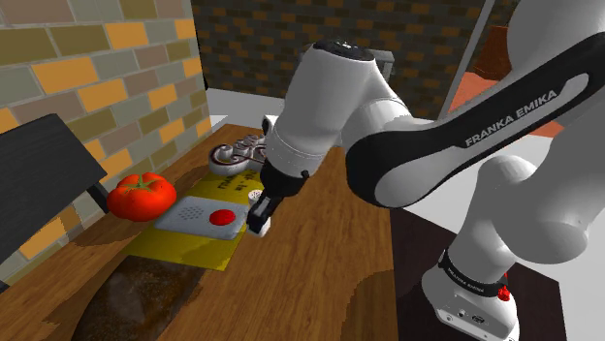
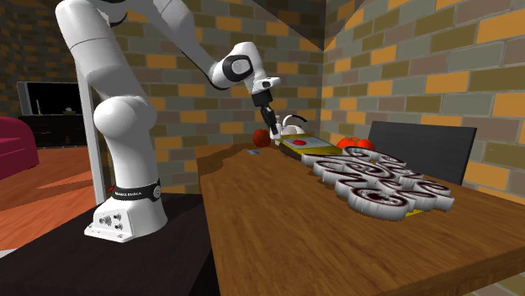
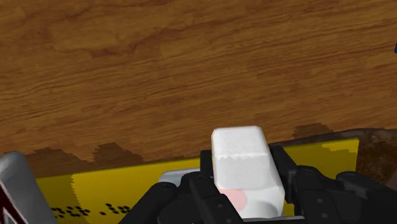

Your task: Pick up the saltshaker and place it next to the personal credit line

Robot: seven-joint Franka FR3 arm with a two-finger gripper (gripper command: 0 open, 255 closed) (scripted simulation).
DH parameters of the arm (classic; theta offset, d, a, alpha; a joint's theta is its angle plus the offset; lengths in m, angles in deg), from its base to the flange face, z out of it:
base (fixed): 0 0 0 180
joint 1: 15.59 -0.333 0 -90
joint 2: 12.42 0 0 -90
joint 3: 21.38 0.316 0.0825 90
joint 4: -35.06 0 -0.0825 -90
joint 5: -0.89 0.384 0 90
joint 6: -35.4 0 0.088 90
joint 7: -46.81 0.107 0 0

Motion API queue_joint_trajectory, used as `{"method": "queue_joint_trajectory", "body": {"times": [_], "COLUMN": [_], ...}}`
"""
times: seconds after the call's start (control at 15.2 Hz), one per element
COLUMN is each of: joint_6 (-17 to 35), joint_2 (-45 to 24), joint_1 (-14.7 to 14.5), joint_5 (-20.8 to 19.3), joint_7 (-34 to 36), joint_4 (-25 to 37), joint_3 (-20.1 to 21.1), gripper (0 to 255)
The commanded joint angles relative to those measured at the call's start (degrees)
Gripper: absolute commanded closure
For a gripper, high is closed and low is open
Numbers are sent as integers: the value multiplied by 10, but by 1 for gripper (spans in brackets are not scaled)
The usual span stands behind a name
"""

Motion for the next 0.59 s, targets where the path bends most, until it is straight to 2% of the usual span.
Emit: {"method": "queue_joint_trajectory", "body": {"times": [0.0,0.26,0.53], "joint_6": [1,-4,-21], "joint_2": [-28,-86,-158], "joint_1": [5,19,28], "joint_5": [-19,-73,-154], "joint_7": [44,136,239], "joint_4": [26,80,145], "joint_3": [32,94,147], "gripper": [255,255,255]}}
